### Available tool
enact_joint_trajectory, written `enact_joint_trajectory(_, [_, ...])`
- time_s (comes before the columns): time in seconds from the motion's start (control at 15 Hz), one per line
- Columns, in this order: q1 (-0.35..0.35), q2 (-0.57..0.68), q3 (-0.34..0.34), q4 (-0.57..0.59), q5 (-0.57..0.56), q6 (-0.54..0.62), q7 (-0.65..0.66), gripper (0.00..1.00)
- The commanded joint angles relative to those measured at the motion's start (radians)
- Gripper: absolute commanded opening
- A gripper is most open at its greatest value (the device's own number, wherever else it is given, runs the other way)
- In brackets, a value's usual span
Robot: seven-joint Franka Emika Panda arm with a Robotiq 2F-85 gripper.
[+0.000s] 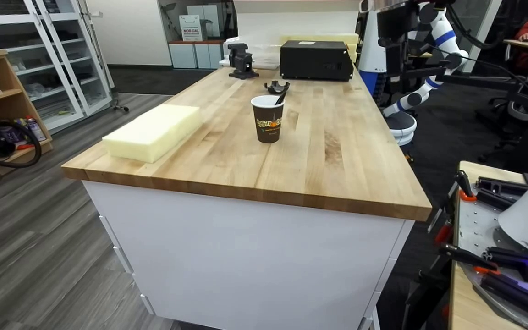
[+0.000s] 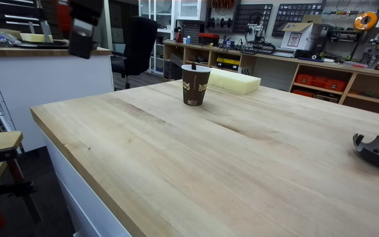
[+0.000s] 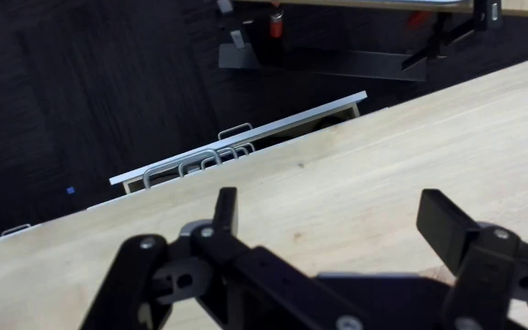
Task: Move the black cup from the left to the right
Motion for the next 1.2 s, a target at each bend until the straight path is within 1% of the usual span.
enact_joint_trajectory(0.0, [0.019, 0.197, 0.014, 0.205, -0.08, -0.038, -0.039, 1.0])
enact_joint_trajectory(0.2, [0.034, 0.298, 0.02, 0.313, -0.114, -0.023, -0.077, 1.0])
enact_joint_trajectory(0.27, [0.038, 0.325, 0.02, 0.355, -0.106, -0.012, -0.094, 1.0])
enact_joint_trajectory(0.4, [0.039, 0.338, 0.016, 0.39, -0.084, 0.041, -0.129, 1.0])
enact_joint_trajectory(0.73, [0.038, 0.347, 0.016, 0.44, -0.07, 0.201, -0.147, 1.0])
enact_joint_trajectory(0.93, [0.045, 0.384, 0.022, 0.462, -0.025, 0.283, -0.186, 1.0])
enact_joint_trajectory(1.13, [0.052, 0.45, 0.033, 0.483, 0.055, 0.349, -0.26, 1.0])
